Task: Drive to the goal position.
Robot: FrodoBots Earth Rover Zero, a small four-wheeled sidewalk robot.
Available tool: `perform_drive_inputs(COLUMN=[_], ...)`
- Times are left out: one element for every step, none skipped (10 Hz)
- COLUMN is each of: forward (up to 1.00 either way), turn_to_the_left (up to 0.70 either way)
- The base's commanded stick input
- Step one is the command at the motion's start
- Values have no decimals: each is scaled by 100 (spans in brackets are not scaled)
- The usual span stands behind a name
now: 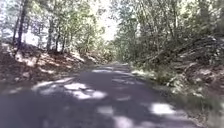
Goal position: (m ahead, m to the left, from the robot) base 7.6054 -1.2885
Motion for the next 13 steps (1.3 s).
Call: perform_drive_inputs(forward=[45,45,45,45,45,45,45,45,45,45,45,45,45], turn_to_the_left=[0,0,0,0,0,0,0,0,0,0,0,0,0])
